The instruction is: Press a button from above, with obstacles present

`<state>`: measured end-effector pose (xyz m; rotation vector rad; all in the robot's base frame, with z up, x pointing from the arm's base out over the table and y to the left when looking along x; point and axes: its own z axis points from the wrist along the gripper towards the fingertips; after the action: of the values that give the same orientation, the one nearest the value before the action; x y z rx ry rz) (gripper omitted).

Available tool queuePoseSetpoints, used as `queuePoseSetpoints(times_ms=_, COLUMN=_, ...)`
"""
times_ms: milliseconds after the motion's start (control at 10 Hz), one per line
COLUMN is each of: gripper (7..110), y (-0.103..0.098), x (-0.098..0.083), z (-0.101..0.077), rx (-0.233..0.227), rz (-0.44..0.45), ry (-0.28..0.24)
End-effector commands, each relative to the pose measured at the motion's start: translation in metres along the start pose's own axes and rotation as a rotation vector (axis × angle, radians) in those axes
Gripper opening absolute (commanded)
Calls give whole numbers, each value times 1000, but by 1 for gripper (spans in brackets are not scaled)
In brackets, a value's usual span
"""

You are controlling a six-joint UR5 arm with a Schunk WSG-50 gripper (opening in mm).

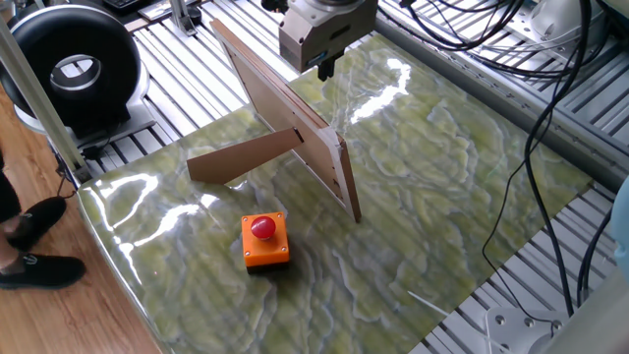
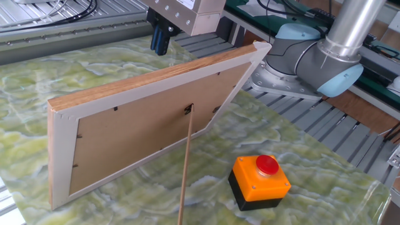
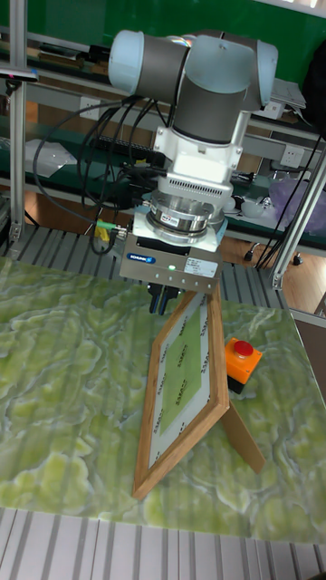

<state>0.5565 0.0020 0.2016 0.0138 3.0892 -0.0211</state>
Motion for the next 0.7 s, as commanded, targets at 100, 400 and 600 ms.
queuePoseSetpoints(times_ms=100, gripper=7, y=7, x=2, z=-1, rx=-30, rz=2, ry=8)
queuePoseSetpoints(times_ms=400, gripper=7, y=6, x=2, z=-1, rx=-27, rz=-26, ry=10)
queuePoseSetpoints(times_ms=600, gripper=7, y=4, x=2, z=-1, rx=-18, rz=-40, ry=10)
